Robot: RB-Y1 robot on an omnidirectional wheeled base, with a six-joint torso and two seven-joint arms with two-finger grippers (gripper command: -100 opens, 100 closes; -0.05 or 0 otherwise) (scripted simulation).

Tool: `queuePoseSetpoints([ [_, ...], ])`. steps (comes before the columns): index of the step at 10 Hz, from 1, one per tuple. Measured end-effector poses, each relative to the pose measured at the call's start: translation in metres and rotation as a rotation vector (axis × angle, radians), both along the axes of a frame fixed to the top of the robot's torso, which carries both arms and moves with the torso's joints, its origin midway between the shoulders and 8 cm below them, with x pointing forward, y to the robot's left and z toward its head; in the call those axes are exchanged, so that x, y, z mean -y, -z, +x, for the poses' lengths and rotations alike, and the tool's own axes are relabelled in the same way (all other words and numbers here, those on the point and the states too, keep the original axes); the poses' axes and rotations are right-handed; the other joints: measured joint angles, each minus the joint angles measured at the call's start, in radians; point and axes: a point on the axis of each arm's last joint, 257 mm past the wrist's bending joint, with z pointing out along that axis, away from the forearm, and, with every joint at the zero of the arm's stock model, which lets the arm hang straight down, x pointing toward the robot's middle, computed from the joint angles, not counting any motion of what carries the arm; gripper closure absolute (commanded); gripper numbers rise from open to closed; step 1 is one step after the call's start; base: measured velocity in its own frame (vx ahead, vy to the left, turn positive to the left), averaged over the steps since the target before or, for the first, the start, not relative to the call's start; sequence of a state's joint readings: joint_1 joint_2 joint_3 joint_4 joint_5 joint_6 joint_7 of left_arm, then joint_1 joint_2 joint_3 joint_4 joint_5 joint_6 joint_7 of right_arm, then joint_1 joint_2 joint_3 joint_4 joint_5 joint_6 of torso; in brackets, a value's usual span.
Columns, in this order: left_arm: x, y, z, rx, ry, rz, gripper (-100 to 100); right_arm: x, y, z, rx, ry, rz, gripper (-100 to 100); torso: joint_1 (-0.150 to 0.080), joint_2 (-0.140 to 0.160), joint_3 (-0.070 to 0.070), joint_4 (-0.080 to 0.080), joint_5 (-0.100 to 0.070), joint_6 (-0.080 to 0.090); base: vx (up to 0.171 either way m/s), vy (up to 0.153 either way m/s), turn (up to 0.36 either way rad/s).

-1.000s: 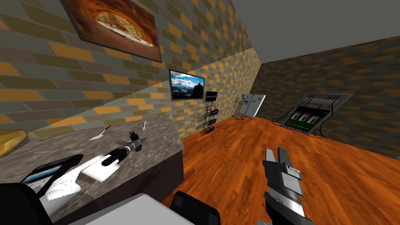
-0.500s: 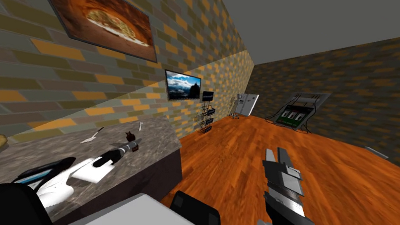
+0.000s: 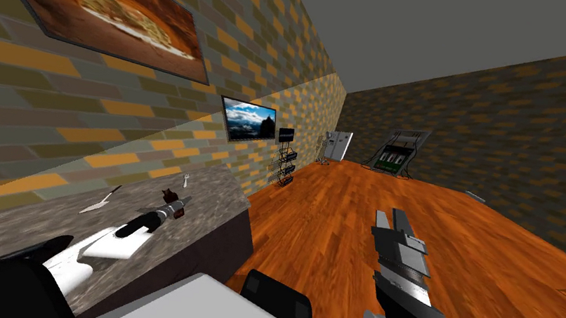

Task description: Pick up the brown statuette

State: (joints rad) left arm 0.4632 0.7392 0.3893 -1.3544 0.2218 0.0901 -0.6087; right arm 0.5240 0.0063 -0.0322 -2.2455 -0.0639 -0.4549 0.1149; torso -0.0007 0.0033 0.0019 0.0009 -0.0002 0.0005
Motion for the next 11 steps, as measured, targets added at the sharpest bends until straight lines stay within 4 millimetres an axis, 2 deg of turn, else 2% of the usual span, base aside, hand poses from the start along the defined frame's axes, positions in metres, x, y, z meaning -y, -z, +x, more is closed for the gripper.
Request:
queuePoseSetpoints([
  [2, -0.014, 0.001, -0.016, -0.005, -0.028, 0.002, -100, 0.0, 0.0, 0.0, 0.0, 0.0, 0.0, 0, 0.001, 0.001, 0.001, 0.0, 0.0, -0.002, -0.024, -0.009, 0.031],
  [3, -0.016, 0.002, -0.016, 0.001, -0.035, -0.008, -100, 0.0, 0.0, 0.0, 0.0, 0.0, 0.0, 0, 0.002, -0.001, 0.0, 0.0, 0.0, -0.002, -0.058, -0.055, -0.433],
  [4, -0.028, -0.002, -0.022, 0.01, -0.057, 0.001, -100, 0.0, 0.0, 0.0, 0.0, 0.0, 0.0, 0, 0.0, 0.001, 0.0, 0.0, 0.0, 0.0, -0.055, -0.051, -0.205],
  [6, -0.041, -0.002, -0.039, 0.008, -0.089, 0.004, -100, 0.0, 0.0, 0.0, 0.0, 0.0, 0.0, 0, 0.001, 0.0, 0.0, 0.0, 0.0, -0.002, -0.015, -0.009, 0.052],
  [7, -0.043, -0.001, -0.039, 0.012, -0.095, -0.003, -100, 0.0, 0.0, 0.0, 0.0, 0.0, 0.0, 0, 0.002, -0.001, 0.0, 0.0, 0.0, -0.002, -0.053, -0.045, -0.322],
  [8, -0.055, -0.008, -0.048, 0.021, -0.118, 0.009, -100, 0.0, 0.0, 0.0, 0.0, 0.0, 0.0, 0, 0.0, 0.001, 0.0, 0.0, 0.0, 0.0, -0.058, -0.049, -0.266],
  [9, -0.066, -0.01, -0.054, 0.023, -0.139, 0.015, -100, 0.0, 0.0, 0.0, 0.0, 0.0, 0.0, 0, 0.0, 0.001, 0.001, 0.0, 0.0, -0.001, -0.023, -0.022, -0.016],
  [11, -0.082, -0.011, -0.073, 0.033, -0.187, 0.02, -100, 0.0, 0.0, 0.0, 0.0, 0.0, 0.0, 0, -0.001, 0.0, 0.0, 0.0, 0.0, 0.0, -0.047, -0.053, -0.286],
])
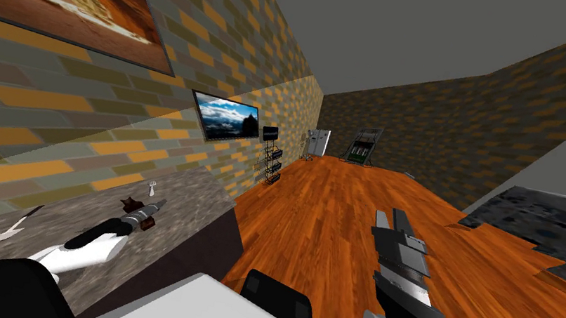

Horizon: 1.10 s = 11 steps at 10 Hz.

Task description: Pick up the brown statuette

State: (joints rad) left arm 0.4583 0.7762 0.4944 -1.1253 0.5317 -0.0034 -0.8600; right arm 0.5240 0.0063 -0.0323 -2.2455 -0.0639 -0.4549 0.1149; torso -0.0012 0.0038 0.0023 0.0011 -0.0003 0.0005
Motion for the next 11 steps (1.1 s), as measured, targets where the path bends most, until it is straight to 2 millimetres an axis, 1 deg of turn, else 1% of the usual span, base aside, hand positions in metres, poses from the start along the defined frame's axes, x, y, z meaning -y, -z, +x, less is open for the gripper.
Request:
queuePoseSetpoints([
  [2, -0.013, -0.003, -0.017, -0.009, -0.032, 0.012, -100, 0.0, 0.0, 0.0, 0.0, 0.0, 0.0, 0, 0.001, 0.0, 0.0, 0.0, 0.0, -0.002, -0.021, -0.016, 0.042],
  [3, -0.014, -0.003, -0.019, 0.004, -0.04, 0.003, -100, 0.0, 0.0, 0.0, 0.0, 0.0, 0.0, 0, 0.002, -0.001, -0.001, 0.0, 0.0, -0.002, -0.048, -0.053, -0.342],
  [4, -0.027, -0.008, -0.027, 0.015, -0.069, 0.015, -100, 0.0, 0.0, 0.0, 0.0, 0.0, 0.0, 0, 0.0, 0.0, 0.0, 0.0, 0.0, 0.0, -0.054, -0.047, -0.243],
  [5, -0.035, -0.009, -0.04, 0.018, -0.096, 0.023, -100, 0.0, 0.0, 0.0, 0.0, 0.0, 0.0, 0, 0.0, 0.0, 0.0, 0.0, 0.0, -0.001, -0.021, -0.022, 0.001],
  [6, -0.038, -0.011, -0.047, 0.025, -0.11, 0.021, -100, 0.0, 0.0, 0.0, 0.0, 0.0, 0.0, 0, 0.001, -0.001, 0.0, 0.0, 0.0, -0.002, 0.0, -0.01, 0.037],
  [7, -0.039, -0.011, -0.049, 0.029, -0.117, 0.016, -100, 0.0, 0.0, 0.0, 0.0, 0.0, 0.0, 0, 0.002, -0.002, -0.001, 0.0, 0.0, -0.002, 0.0, 0.0, 0.0],
  [8, -0.039, -0.01, -0.049, 0.028, -0.118, 0.015, 100, 0.0, 0.0, 0.0, 0.0, 0.0, 0.0, 0, 0.003, -0.002, -0.001, 0.0, 0.001, -0.002, 0.0, -0.002, -0.014],
  [11, -0.039, -0.012, -0.047, 0.031, -0.115, 0.018, 100, 0.0, 0.0, 0.0, 0.0, 0.0, 0.0, 0, 0.006, -0.002, -0.001, -0.001, 0.002, -0.003, 0.0, 0.0, 0.0],
])
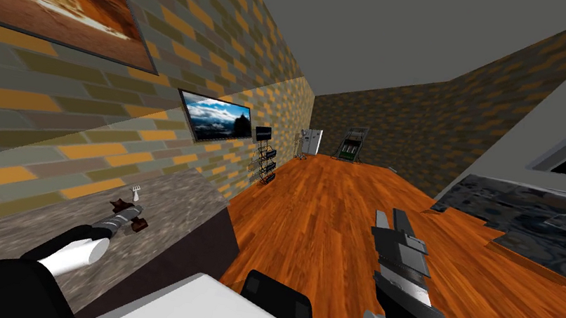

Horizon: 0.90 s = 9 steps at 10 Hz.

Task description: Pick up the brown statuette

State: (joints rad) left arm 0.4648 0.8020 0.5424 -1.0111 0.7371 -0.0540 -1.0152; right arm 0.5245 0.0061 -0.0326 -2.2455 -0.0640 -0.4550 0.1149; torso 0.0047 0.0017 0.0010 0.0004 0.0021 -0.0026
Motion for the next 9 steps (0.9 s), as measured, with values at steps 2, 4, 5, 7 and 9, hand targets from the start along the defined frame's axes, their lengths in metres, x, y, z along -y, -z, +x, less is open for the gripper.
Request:
queuePoseSetpoints([
  [2, 0.0, 0.0, 0.0, 0.0, -0.001, -0.001, 0, 0.0, 0.0, 0.0, 0.0, 0.0, 0.0, 0, 0.0, 0.0, 0.0, 0.0, 0.0, 0.0, 0.0, 0.0, 0.0],
  [4, 0.01, 0.006, 0.013, -0.006, 0.03, -0.013, 100, 0.0, 0.0, 0.0, 0.0, 0.0, 0.0, 0, 0.003, -0.002, -0.001, -0.001, 0.002, -0.003, 0.055, 0.064, 0.269],
  [5, 0.02, 0.008, 0.022, -0.007, 0.054, -0.022, 100, 0.0, 0.0, 0.0, 0.0, 0.0, 0.0, 0, 0.005, -0.002, -0.001, -0.001, 0.003, -0.003, 0.027, 0.038, 0.047],
  [7, 0.033, 0.013, 0.038, -0.018, 0.097, -0.037, 100, 0.0, 0.0, 0.0, 0.0, 0.0, 0.0, 0, 0.009, -0.002, -0.002, -0.002, 0.005, -0.005, 0.049, 0.064, 0.289],
  [9, 0.045, 0.017, 0.053, -0.009, 0.125, -0.052, 100, 0.0, 0.0, 0.0, 0.0, 0.0, 0.0, 0, 0.01, -0.003, -0.002, -0.002, 0.009, 0.0, 0.016, 0.005, -0.037],
])
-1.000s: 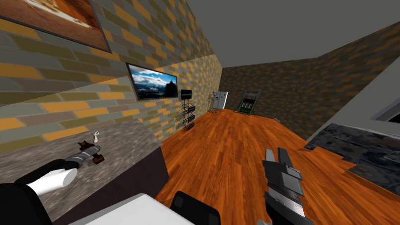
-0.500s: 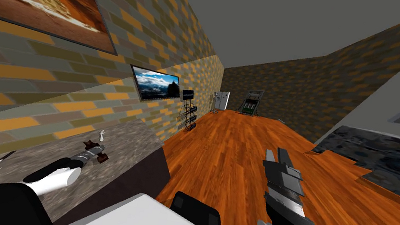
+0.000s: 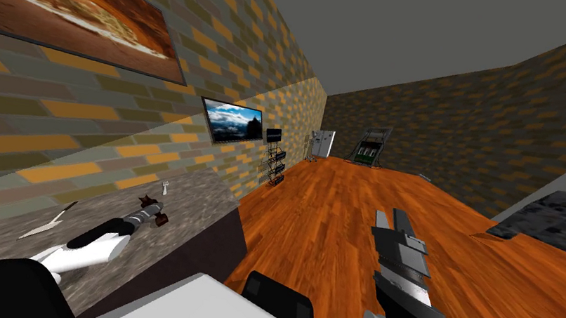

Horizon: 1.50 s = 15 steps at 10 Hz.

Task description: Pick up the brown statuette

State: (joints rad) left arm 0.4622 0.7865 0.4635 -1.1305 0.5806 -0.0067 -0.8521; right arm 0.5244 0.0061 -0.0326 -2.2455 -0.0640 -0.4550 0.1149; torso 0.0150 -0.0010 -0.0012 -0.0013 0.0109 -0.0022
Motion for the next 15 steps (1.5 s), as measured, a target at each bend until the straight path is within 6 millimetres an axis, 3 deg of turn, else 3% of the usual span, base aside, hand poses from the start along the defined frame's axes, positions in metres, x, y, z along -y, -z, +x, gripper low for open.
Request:
queuePoseSetpoints([
  [7, 0.048, 0.013, 0.046, -0.028, 0.112, -0.021, 100, 0.0, 0.0, 0.0, 0.0, 0.0, 0.0, 0, 0.008, -0.001, -0.002, -0.003, 0.008, -0.005, 0.042, 0.035, 0.161],
  [13, 0.085, 0.011, 0.072, -0.042, 0.189, -0.011, 100, 0.0, 0.0, 0.0, 0.0, 0.0, 0.0, 0, 0.008, 0.001, -0.001, -0.003, 0.008, -0.004, 0.035, 0.025, 0.13],
  [15, 0.111, 0.015, 0.088, -0.036, 0.233, -0.018, 100, 0.0, 0.0, 0.0, 0.0, 0.0, 0.0, 0, 0.01, -0.001, -0.003, -0.005, 0.012, -0.008, 0.052, 0.03, 0.169],
])
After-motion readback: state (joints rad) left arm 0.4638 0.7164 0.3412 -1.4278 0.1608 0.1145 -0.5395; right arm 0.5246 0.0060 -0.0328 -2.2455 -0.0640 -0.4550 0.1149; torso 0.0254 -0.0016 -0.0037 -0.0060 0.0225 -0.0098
